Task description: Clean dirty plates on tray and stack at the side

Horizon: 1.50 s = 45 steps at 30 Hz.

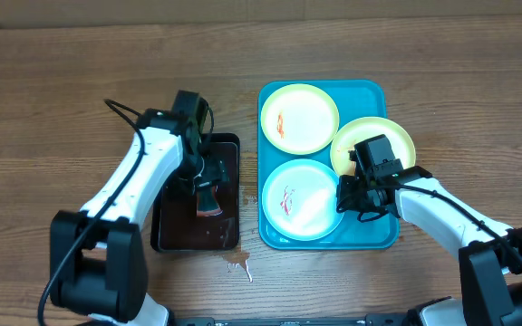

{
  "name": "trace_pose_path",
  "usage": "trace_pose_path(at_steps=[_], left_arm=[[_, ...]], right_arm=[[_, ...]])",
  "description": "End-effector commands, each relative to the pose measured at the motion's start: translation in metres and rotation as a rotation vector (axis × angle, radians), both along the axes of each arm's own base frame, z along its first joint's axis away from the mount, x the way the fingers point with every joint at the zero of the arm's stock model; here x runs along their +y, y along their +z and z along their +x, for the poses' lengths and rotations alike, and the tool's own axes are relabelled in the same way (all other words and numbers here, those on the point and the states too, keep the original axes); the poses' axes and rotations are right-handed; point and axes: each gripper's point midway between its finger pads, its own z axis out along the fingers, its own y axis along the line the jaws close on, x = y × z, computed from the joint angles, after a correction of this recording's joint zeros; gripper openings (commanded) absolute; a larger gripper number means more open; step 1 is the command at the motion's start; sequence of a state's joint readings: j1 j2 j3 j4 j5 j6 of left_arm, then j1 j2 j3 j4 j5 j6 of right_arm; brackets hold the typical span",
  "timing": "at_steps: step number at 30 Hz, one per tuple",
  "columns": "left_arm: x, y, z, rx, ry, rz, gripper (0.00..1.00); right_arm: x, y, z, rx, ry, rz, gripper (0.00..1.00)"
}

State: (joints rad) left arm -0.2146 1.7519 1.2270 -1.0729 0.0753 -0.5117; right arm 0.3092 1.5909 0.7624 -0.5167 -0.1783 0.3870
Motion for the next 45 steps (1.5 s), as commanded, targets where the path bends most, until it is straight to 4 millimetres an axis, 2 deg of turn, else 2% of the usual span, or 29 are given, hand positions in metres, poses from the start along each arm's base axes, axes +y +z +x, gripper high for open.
trace_pose_path(at_steps=[1,4,8,9,11,16,19,23,27,30,32,41,45], left_arm=[[-0.002,-0.029,-0.007,0.036,-0.069,-0.014,0.73],[-0.004,-0.040,0.000,0.011,-0.114,-0.020,0.63],[0.003,-0.053,0.006,-0.005,-0.127,0.025,0.41],[0.004,-0.059,0.005,0.014,-0.127,0.030,0.24],[0.004,-0.064,0.002,0.034,-0.127,0.031,0.04],[-0.003,-0.060,0.002,0.038,-0.125,-0.008,0.04],[-0.007,-0.047,0.006,0.005,-0.125,-0.030,0.04],[-0.007,-0.013,0.017,-0.079,-0.142,-0.031,0.04],[0.005,0.034,0.027,-0.180,-0.118,0.043,0.04],[0.007,0.051,0.029,-0.232,-0.122,0.060,0.04],[0.004,0.053,0.028,-0.240,-0.130,0.058,0.04],[-0.003,0.040,0.026,-0.207,-0.172,0.098,0.04],[-0.022,0.055,0.030,-0.225,-0.203,0.037,0.04]], right_arm=[[-0.009,-0.003,0.000,-0.005,-0.020,-0.043,0.07],[-0.009,-0.003,0.000,-0.004,-0.020,-0.043,0.07],[-0.008,-0.003,0.000,-0.007,-0.020,-0.042,0.07],[-0.008,-0.003,0.000,-0.004,-0.019,-0.040,0.07],[-0.009,-0.003,-0.001,0.000,-0.019,-0.042,0.07],[-0.009,-0.003,-0.002,0.002,-0.019,-0.042,0.07],[-0.009,-0.003,-0.002,0.005,-0.019,-0.044,0.07],[-0.009,-0.003,-0.002,0.005,-0.019,-0.044,0.07],[-0.009,-0.003,-0.002,0.004,-0.019,-0.043,0.07],[-0.009,-0.003,-0.002,0.005,-0.019,-0.044,0.07],[-0.009,-0.003,-0.002,0.005,-0.019,-0.044,0.07],[-0.009,-0.003,-0.002,0.005,-0.019,-0.043,0.08],[-0.009,-0.003,-0.002,0.005,-0.019,-0.044,0.08]])
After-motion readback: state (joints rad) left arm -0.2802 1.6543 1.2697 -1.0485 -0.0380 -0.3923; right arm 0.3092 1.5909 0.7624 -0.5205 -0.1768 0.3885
